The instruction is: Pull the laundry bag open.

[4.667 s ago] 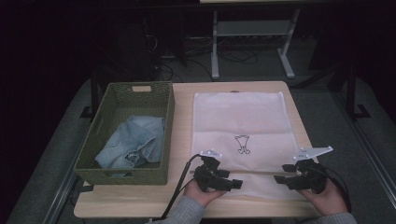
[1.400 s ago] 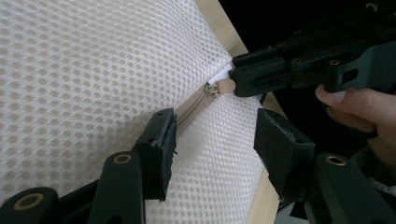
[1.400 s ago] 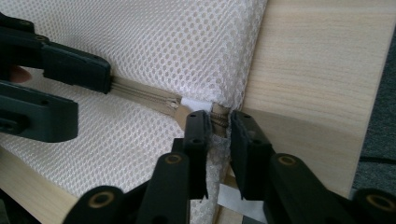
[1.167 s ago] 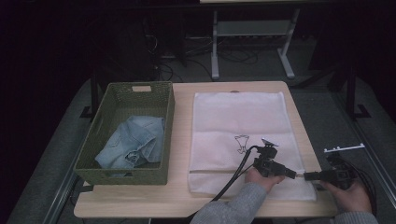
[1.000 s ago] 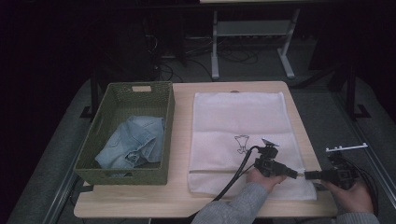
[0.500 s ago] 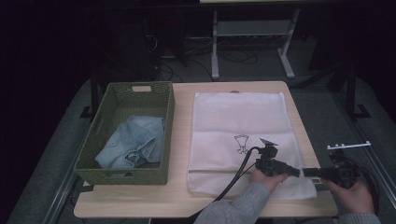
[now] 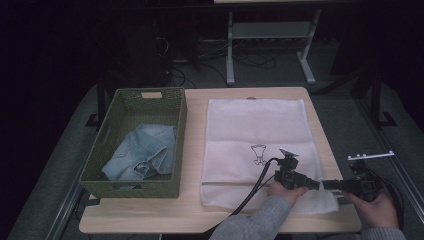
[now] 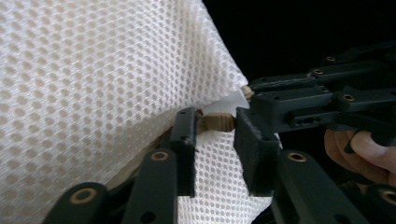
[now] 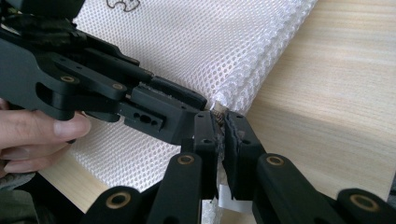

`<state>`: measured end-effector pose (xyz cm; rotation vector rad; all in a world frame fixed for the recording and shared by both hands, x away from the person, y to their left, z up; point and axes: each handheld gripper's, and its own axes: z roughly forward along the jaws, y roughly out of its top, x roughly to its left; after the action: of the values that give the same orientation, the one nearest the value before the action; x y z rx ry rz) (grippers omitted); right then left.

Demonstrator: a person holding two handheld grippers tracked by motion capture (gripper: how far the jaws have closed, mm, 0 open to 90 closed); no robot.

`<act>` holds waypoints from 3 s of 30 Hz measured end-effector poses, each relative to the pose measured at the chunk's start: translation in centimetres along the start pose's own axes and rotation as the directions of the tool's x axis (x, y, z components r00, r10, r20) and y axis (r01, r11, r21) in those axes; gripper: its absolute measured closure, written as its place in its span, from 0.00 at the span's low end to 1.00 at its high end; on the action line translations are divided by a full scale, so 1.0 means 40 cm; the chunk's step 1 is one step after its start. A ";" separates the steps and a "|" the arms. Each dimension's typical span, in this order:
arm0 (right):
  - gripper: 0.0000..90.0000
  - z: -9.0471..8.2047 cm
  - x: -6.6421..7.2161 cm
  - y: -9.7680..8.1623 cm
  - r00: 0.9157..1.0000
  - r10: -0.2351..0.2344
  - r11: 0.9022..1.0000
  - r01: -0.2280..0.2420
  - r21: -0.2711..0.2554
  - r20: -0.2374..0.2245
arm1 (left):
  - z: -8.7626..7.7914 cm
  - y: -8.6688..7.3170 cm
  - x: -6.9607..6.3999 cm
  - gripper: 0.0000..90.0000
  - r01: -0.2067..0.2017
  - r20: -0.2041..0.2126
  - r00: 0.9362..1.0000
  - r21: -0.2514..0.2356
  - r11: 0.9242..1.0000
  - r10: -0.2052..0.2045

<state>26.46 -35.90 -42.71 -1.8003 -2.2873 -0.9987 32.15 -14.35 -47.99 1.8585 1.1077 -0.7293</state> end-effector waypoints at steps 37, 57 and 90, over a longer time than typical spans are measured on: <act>0.66 0.026 -0.048 -0.012 0.997 0.076 0.997 -0.076 0.007 -0.034 | -0.006 0.001 -0.005 0.96 -0.040 -0.039 0.998 -0.006 0.999 0.040; 0.90 0.031 -0.028 -0.002 0.995 0.047 0.999 -0.048 -0.002 -0.083 | -0.015 0.002 -0.015 0.97 -0.070 -0.048 0.996 -0.003 0.998 0.070; 0.91 -0.011 -0.049 -0.014 0.998 0.057 0.998 -0.056 -0.025 0.030 | -0.151 -0.016 0.013 0.97 -0.105 -0.102 0.989 0.008 0.994 0.105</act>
<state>26.44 -37.84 -43.43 -1.8909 -2.2372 -1.0013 32.19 -8.71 -45.69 1.9586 1.0640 -0.5816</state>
